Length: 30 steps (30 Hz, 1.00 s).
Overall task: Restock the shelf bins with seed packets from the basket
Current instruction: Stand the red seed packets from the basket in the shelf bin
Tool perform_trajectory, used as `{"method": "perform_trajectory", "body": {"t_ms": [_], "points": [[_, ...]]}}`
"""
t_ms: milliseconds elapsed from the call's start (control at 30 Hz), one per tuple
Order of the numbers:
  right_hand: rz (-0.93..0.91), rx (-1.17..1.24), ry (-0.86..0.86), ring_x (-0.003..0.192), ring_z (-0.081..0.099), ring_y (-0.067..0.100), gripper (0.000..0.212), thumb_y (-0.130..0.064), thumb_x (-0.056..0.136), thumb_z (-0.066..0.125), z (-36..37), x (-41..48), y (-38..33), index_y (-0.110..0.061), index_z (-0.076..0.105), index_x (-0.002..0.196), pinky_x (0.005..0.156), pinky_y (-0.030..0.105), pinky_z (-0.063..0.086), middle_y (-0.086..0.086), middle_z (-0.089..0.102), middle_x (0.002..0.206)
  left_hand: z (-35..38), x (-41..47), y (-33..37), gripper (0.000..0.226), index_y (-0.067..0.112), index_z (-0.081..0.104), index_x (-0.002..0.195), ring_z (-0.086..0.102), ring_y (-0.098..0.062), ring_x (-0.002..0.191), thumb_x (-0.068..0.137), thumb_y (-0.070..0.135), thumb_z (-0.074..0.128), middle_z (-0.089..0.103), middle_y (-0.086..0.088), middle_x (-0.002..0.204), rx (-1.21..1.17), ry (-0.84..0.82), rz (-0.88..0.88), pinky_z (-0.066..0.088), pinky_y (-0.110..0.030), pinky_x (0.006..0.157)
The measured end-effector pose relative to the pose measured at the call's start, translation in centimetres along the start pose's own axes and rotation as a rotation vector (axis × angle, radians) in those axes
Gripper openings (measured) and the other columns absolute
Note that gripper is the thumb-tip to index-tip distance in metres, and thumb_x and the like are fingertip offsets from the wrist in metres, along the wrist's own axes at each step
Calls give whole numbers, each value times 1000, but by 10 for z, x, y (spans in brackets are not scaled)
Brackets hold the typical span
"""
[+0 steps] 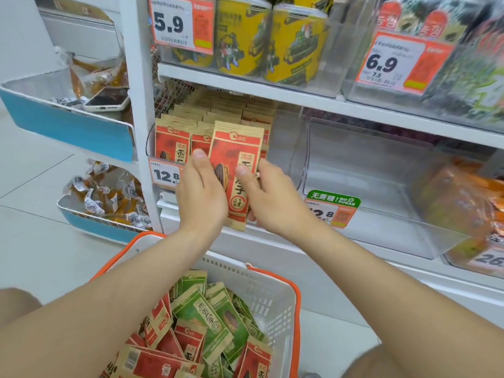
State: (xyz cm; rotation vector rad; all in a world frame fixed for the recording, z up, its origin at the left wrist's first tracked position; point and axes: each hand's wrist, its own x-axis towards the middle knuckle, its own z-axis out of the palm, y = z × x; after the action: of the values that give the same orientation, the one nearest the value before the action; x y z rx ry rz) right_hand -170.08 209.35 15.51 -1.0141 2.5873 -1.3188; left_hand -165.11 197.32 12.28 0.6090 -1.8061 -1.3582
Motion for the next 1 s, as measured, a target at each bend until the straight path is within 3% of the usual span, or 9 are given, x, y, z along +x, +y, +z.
{"method": "perform_trajectory", "body": {"t_ms": [67,167,333,500,567,700,800,900,1000], "points": [[10,-63,-3,99,67,33,32,-46,111,40,2,2,-4,-19,56,117,84,43,53,2,72,105,5,3,4,58,20,59,102,64,-26,101,105,56,14,69,-1,99,-17,44,-23,50,-54,97],[42,-69,-27,116,61,33,37,-47,111,37,-5,8,-9,-16,52,125,89,40,46,2,68,118,13,5,11,46,19,55,93,61,-30,96,108,44,20,66,-4,94,-25,97,-12,49,-55,94],[-3,-85,32,109,64,29,33,-50,107,47,-23,23,-10,-21,55,120,93,46,51,-2,71,114,20,16,15,49,23,59,84,61,-25,82,106,53,27,65,3,82,-157,31,-62,53,-52,86],[35,-61,223,105,65,31,28,-51,108,47,-34,37,-2,-23,51,112,87,47,51,-14,64,96,29,15,21,41,15,65,98,59,-7,67,106,53,52,67,7,76,-268,-20,-88,49,-35,69],[48,-56,195,101,67,30,32,-53,107,46,-33,40,0,-22,49,111,85,48,53,-14,63,92,29,15,20,37,18,61,86,54,-9,61,105,49,58,61,8,68,-275,22,-66,46,-35,67],[63,51,167,93,71,29,35,-55,106,47,-27,43,0,-21,48,114,79,53,59,-9,67,96,31,17,18,51,16,54,66,42,-12,53,104,48,61,48,8,53,-310,61,-142,38,-34,59],[44,71,289,102,65,27,31,-46,109,46,-23,45,-5,-16,47,116,83,43,51,-12,63,95,33,17,20,54,5,65,73,45,-12,57,99,52,68,54,3,59,-405,65,-204,38,-30,61],[83,140,355,101,63,26,27,-40,111,41,-16,43,-9,-14,42,115,77,37,43,-9,62,97,35,12,21,42,12,67,77,51,-5,57,92,50,77,57,13,57,-472,80,-285,45,-22,61],[172,278,315,106,64,24,25,-38,112,36,-6,41,-10,-14,37,116,89,45,52,-7,63,105,33,9,20,32,11,69,90,59,2,58,93,42,78,67,16,59,-500,42,-311,51,-17,64]]}}
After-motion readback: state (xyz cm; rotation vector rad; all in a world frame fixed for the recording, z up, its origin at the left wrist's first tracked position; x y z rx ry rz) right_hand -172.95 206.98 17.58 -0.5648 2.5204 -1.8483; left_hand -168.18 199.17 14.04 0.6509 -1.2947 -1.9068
